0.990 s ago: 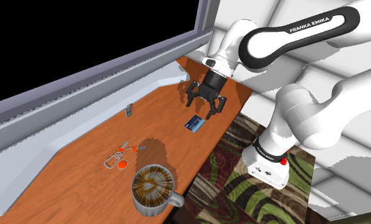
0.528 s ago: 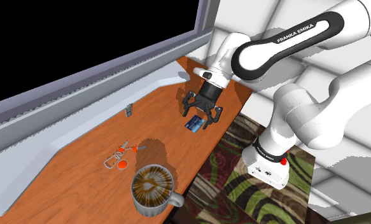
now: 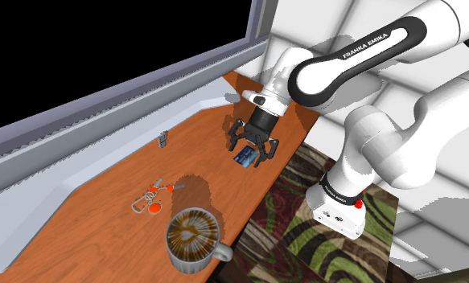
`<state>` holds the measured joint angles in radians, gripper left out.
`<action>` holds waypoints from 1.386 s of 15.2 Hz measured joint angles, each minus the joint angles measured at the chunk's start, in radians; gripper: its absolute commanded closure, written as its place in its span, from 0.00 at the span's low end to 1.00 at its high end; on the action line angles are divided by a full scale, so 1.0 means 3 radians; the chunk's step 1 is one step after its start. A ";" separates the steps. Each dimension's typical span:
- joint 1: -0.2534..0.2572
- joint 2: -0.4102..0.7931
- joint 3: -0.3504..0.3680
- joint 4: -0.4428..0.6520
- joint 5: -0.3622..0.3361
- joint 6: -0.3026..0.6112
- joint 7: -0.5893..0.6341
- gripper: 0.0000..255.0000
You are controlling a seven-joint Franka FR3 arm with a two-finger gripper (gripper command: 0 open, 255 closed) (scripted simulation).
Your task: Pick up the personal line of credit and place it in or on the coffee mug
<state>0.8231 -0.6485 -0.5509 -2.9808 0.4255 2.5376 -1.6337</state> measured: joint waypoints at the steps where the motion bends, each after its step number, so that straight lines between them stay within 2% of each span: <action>1: 0.0000 0.0000 0.0000 0.0000 0.0000 0.0001 0.0000 1.00; 11: 0.0001 0.0000 -0.0001 0.0001 0.0001 0.0002 -0.0001 1.00; 21: -0.0285 -0.0357 0.0284 0.0166 -0.0229 -0.0513 0.0376 1.00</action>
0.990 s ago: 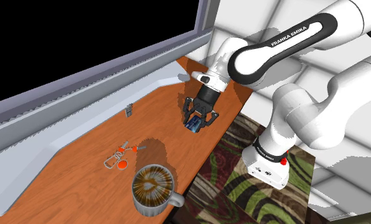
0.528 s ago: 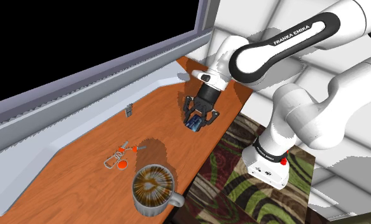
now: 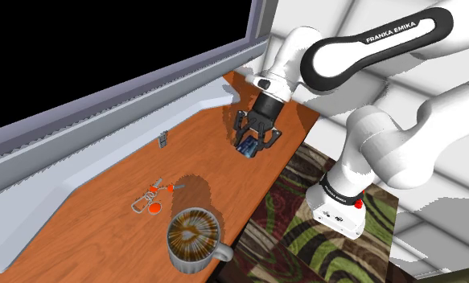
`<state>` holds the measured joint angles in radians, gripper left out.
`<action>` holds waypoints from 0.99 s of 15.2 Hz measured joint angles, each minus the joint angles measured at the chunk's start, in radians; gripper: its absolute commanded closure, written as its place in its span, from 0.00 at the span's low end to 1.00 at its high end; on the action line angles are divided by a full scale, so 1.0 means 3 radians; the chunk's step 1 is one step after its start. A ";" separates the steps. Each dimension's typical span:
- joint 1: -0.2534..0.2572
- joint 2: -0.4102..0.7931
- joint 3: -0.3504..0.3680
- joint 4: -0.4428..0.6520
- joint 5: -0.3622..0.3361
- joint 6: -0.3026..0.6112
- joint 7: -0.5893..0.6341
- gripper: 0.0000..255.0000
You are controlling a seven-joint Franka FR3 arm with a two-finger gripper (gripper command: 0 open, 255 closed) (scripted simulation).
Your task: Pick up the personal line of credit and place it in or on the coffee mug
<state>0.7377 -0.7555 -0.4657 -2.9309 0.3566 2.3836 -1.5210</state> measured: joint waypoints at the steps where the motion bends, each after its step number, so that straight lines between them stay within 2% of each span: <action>1: -0.0024 -0.0039 0.0024 0.0012 -0.0018 -0.0050 0.0033 1.00; 15: -0.0156 -0.0348 0.0271 0.0438 -0.0147 -0.0732 0.0449 1.00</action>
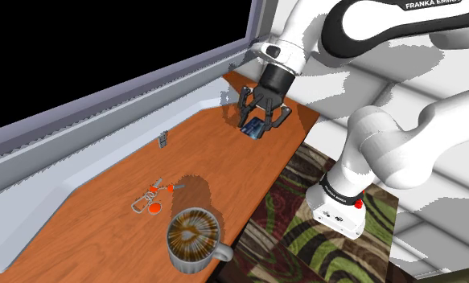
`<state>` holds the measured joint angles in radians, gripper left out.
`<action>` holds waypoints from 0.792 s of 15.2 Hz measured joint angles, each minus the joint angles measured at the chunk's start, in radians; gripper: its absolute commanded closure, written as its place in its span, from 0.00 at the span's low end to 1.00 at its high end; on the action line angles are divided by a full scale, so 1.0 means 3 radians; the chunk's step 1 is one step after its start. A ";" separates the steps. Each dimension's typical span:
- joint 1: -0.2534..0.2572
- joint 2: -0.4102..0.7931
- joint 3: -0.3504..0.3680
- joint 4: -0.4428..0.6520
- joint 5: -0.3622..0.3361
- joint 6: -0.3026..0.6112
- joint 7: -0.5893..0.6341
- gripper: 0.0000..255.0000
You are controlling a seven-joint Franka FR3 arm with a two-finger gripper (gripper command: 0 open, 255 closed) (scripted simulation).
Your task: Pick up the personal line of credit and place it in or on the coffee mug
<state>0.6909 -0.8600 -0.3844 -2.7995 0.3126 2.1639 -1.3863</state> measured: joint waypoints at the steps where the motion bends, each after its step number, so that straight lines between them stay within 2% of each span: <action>1: -0.0004 -0.0014 0.0011 0.0020 -0.0004 -0.0031 0.0019 1.00; 8: -0.0020 -0.0097 0.0090 0.0269 -0.0031 -0.0333 0.0182 1.00; 12: 0.0155 -0.0014 0.0341 0.0283 0.0144 -0.0157 0.0405 1.00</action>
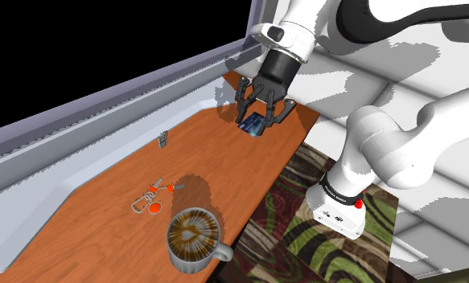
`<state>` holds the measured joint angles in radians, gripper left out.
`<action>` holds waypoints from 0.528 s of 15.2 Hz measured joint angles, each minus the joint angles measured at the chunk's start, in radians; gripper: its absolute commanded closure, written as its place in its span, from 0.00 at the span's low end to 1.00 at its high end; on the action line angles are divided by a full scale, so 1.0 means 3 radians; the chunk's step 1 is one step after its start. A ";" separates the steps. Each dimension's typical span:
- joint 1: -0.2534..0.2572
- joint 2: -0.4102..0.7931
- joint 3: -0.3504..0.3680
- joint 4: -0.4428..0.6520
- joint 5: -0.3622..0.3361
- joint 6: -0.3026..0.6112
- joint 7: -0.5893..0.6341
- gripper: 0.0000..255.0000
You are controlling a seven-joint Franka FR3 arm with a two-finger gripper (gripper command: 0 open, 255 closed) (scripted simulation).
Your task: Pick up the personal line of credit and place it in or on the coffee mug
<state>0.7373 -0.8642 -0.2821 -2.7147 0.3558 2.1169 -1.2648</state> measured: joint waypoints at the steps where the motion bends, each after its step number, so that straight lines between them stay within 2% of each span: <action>1: 0.0060 0.0040 0.0080 -0.0002 0.0060 0.0077 0.0066 1.00; 8: 0.0425 0.0458 0.0567 0.0204 0.0398 0.0511 0.0489 1.00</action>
<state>0.8649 -0.7269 -0.1121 -2.6536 0.4752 2.2701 -1.1182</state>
